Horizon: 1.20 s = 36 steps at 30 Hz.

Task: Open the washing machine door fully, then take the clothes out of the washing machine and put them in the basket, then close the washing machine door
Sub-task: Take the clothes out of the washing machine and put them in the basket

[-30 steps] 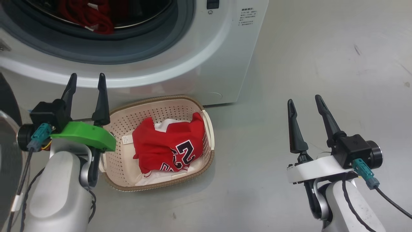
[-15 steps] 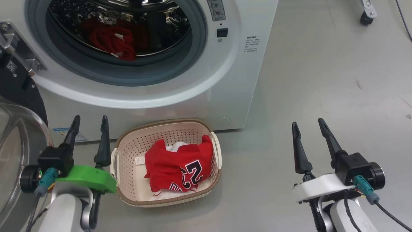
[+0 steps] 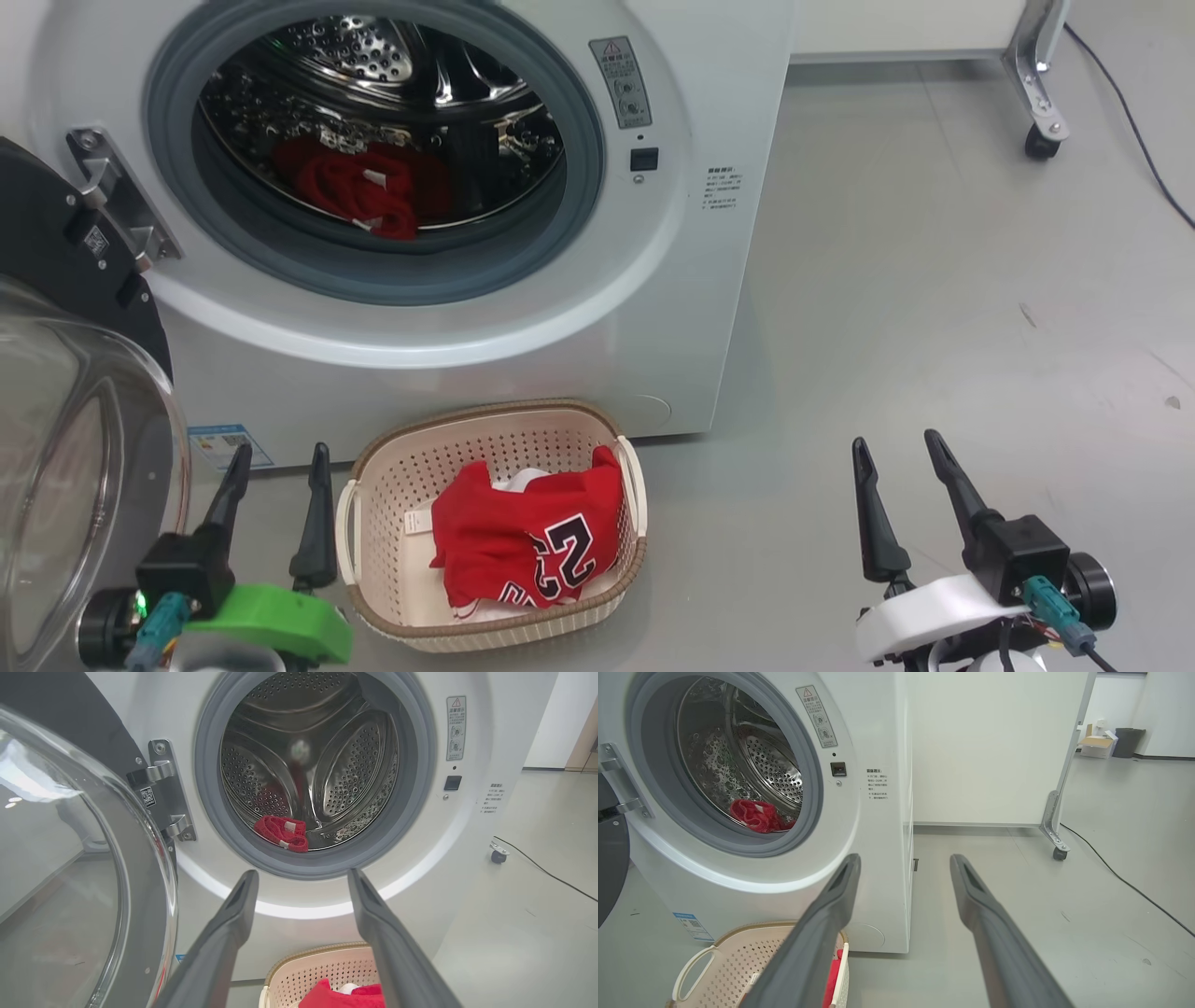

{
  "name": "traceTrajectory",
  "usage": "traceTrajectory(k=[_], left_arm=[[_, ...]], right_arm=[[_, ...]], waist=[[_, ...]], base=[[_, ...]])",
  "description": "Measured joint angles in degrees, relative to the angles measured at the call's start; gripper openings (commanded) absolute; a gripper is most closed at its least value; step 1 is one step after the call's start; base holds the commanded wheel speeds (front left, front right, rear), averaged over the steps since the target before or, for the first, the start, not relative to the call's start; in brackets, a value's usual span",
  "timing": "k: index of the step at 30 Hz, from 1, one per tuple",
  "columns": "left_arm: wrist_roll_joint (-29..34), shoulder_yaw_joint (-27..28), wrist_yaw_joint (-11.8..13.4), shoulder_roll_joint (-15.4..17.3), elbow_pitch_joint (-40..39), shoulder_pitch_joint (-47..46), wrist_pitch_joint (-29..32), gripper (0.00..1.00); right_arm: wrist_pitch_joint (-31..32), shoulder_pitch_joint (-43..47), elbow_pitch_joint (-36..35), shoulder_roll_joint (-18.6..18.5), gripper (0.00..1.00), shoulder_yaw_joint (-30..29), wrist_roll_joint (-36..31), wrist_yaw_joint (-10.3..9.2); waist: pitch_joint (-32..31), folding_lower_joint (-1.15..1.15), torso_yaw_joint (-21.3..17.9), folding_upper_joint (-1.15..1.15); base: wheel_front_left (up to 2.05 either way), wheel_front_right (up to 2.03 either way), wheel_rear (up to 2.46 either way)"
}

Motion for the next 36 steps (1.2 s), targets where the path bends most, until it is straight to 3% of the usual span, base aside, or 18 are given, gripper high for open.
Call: traceTrajectory(k=[36], left_arm=[[0.16,-1.23,1.44,0.01,-10.07,5.59,2.03,1.0]], right_arm=[[0.0,1.81,-1.71,0.02,1.0,0.01,-0.01,0.4]], waist=[[-0.08,0.0,0.05,0.0]], base=[[0.0,0.0,0.0]])
